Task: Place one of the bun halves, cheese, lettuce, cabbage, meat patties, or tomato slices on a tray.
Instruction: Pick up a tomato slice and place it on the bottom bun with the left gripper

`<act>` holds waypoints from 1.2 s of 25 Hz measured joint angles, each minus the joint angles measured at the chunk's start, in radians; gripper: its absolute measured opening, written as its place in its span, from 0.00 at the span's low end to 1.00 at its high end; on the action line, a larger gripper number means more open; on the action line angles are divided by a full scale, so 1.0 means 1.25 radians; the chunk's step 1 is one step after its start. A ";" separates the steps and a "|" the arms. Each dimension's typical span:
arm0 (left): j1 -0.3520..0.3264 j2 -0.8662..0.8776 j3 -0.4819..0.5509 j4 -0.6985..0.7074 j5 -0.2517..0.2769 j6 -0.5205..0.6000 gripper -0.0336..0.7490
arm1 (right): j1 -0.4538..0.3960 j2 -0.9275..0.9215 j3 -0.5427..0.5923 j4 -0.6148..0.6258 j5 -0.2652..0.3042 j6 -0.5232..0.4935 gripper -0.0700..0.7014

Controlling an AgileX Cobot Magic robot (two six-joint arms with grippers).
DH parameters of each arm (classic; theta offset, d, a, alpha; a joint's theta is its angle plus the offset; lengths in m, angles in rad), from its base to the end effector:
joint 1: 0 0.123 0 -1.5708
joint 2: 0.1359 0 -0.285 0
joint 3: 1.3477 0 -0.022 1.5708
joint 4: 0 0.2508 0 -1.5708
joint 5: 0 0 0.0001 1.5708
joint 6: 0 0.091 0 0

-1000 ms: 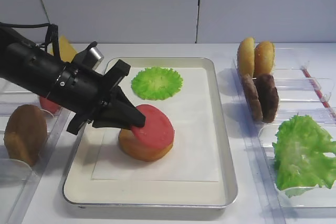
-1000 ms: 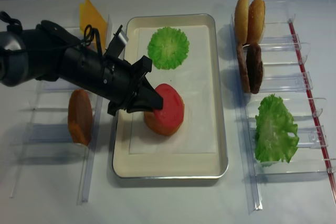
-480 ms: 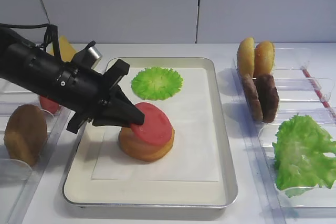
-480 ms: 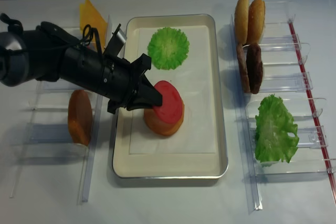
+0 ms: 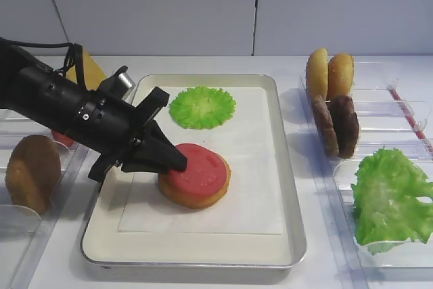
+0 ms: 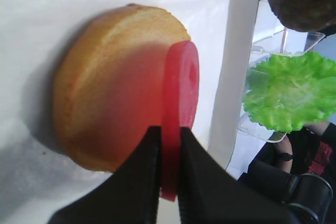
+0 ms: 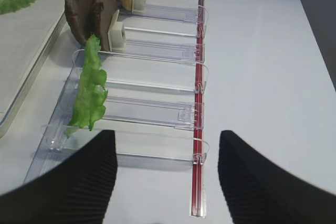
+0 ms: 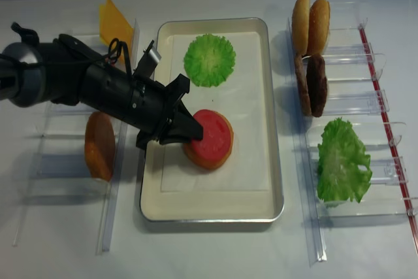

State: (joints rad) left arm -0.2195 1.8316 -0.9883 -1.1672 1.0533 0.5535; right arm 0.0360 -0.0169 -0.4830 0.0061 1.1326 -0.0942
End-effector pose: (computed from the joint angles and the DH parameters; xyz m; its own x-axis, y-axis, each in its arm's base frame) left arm 0.2955 -0.1405 0.1764 -0.9987 0.0378 0.0353 -0.0063 0.5887 -0.8083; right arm -0.0086 0.0002 0.2668 -0.5126 -0.1100 -0.8515 -0.0880 0.9933 -0.0754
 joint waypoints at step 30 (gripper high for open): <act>0.001 -0.011 0.000 0.033 0.008 -0.097 0.28 | 0.000 0.000 0.000 0.000 0.000 0.000 0.67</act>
State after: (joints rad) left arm -0.2188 1.8184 -0.9883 -1.1263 1.0639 0.4328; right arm 0.0360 -0.0169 -0.4830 0.0061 1.1326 -0.0942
